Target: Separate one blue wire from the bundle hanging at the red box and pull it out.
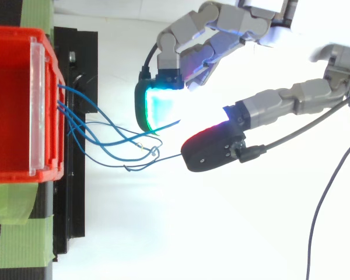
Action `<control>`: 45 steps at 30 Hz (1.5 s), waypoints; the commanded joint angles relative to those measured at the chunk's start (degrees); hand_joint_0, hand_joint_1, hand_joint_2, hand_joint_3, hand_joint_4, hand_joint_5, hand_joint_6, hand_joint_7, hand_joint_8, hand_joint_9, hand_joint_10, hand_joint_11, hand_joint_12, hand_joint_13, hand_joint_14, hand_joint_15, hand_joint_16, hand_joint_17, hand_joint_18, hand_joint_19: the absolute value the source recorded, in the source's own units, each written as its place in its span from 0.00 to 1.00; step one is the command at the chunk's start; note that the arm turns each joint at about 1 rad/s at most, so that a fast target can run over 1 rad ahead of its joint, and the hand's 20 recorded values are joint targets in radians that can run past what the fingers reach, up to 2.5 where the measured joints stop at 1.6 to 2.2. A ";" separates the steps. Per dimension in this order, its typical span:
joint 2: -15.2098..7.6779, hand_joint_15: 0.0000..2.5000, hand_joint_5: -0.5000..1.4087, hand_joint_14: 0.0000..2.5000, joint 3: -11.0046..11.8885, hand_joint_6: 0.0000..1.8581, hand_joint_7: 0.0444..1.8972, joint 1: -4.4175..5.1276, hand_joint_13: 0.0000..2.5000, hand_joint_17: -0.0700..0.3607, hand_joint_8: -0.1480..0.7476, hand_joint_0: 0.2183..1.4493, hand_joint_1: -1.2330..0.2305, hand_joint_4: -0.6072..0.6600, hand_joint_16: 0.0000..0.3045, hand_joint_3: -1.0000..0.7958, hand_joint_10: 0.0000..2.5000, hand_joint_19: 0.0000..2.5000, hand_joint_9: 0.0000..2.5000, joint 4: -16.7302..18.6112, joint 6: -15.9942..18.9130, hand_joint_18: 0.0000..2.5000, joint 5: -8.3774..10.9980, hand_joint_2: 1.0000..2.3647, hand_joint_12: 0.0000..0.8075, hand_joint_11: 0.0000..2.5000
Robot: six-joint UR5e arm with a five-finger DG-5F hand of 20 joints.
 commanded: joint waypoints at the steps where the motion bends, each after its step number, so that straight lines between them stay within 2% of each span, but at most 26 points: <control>1: -0.03 0.18 0.23 0.00 0.00 0.47 0.56 0.05 0.23 0.53 0.57 0.22 0.31 0.33 0.23 0.48 0.00 0.18 0.30 0.00 0.00 0.29 0.06 0.21 0.62 0.17; 25: 0.05 0.18 0.23 0.00 0.00 0.47 0.56 0.05 0.24 0.53 0.57 0.23 0.29 0.32 0.23 0.49 0.00 0.18 0.31 -0.17 0.00 0.30 -0.02 0.19 0.62 0.17; 28: 0.05 0.18 0.23 0.00 0.00 0.47 0.56 -0.04 0.24 0.53 0.57 0.23 0.29 0.32 0.23 0.49 0.00 0.18 0.31 -1.41 0.00 0.30 -0.20 0.19 0.62 0.17; 30: -0.03 0.18 0.23 0.00 -0.08 0.47 0.56 0.05 0.24 0.53 0.57 0.23 0.29 0.32 0.23 0.49 0.00 0.18 0.31 -4.39 -0.35 0.30 -0.20 0.19 0.62 0.17; 36: -0.03 0.18 0.23 0.00 -0.08 0.47 0.57 0.49 0.24 0.53 0.57 0.23 0.29 0.32 0.23 0.49 0.00 0.18 0.31 -8.79 -1.93 0.30 -0.38 0.19 0.62 0.17; 45: -0.03 0.18 0.23 0.00 -0.08 0.47 0.57 1.19 0.24 0.53 0.57 0.23 0.29 0.31 0.23 0.49 0.00 0.18 0.31 -10.19 -2.37 0.30 -0.73 0.18 0.62 0.17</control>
